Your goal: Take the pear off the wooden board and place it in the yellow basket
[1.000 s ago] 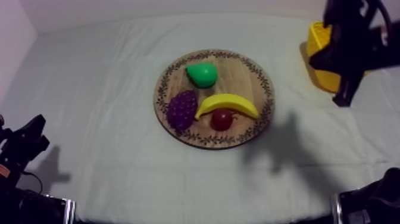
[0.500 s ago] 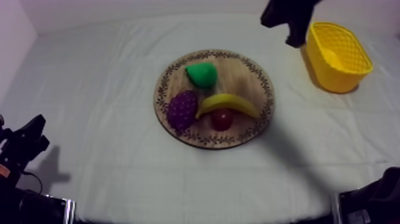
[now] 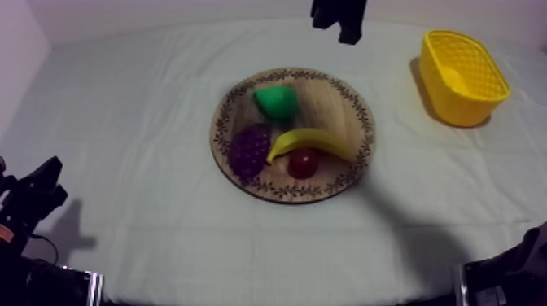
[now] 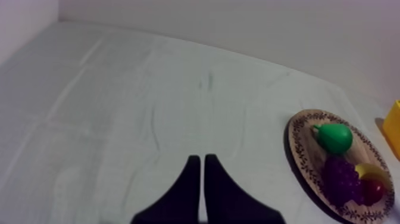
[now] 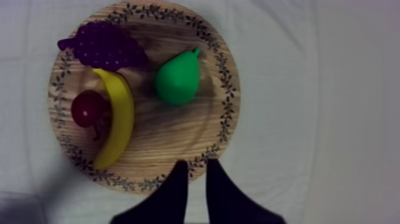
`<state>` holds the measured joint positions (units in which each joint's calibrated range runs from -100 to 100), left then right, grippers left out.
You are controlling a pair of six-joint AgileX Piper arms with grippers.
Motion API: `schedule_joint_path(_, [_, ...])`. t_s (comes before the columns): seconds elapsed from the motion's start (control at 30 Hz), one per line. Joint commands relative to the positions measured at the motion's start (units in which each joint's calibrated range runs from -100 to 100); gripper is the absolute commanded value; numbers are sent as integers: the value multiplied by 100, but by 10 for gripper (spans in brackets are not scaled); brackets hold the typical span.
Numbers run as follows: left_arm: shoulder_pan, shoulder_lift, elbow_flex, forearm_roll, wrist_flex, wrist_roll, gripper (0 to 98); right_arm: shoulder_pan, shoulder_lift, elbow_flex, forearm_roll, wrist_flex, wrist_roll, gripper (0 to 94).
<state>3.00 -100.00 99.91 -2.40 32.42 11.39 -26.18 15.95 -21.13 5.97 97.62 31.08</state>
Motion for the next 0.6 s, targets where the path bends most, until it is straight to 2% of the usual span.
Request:
schedule_joint_path(0.0, [0,0,-2,-2,0,2,1,16,71,-14,24,4,7,223])
schedule_joint_path(0.17, [0,0,-2,-2,0,2,1,28,192,5,101,18,10,334])
schedule_joint_path(0.57, [0,0,-2,-2,0,2,1,-100,396,131,132,20,-143,681])
